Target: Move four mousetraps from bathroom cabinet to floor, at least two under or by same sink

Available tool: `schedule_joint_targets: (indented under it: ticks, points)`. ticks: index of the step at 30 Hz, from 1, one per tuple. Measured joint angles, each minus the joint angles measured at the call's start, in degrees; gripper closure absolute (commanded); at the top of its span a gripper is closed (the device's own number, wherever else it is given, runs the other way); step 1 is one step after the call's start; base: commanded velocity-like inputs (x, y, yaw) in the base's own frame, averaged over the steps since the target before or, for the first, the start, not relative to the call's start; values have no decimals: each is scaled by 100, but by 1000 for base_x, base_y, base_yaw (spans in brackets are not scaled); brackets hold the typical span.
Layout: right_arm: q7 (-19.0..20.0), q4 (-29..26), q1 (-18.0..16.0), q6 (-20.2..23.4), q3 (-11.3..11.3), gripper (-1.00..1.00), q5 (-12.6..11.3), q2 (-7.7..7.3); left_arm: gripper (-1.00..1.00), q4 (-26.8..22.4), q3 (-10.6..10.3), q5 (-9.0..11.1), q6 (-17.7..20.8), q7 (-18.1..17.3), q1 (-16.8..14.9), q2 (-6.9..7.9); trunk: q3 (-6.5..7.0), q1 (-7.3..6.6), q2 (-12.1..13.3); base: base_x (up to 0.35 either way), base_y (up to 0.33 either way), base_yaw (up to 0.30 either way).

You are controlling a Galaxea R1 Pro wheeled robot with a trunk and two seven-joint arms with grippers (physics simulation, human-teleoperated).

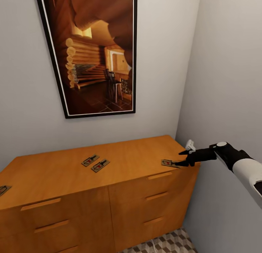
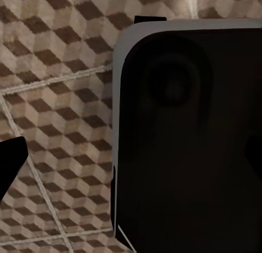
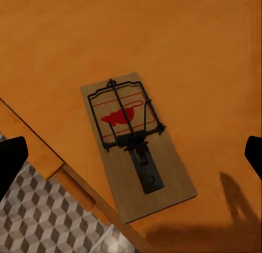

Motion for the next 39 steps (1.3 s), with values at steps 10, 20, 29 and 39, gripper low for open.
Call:
schedule_joint_targets:
  ticks: [10,20,29,39]
  points:
    - [204,8,0,-7,-6,-100,-2,-28,-100,0,0,5,5,1,2,-4,0,1,0,54,0,0]
    - [266,9,0,-8,-7,-100,-2,-40,-100,0,0,6,9,1,2,-5,0,1,0,2,0,0]
    - [275,9,0,-8,-8,-100,-2,-40,-100,-1,0,6,9,1,-2,-2,0,2,0,0,0,0]
    - [278,69,0,-8,-17,-100,-71,-48,-100,-1,0,6,9,1,-2,-6,0,2,0,0,0,0]
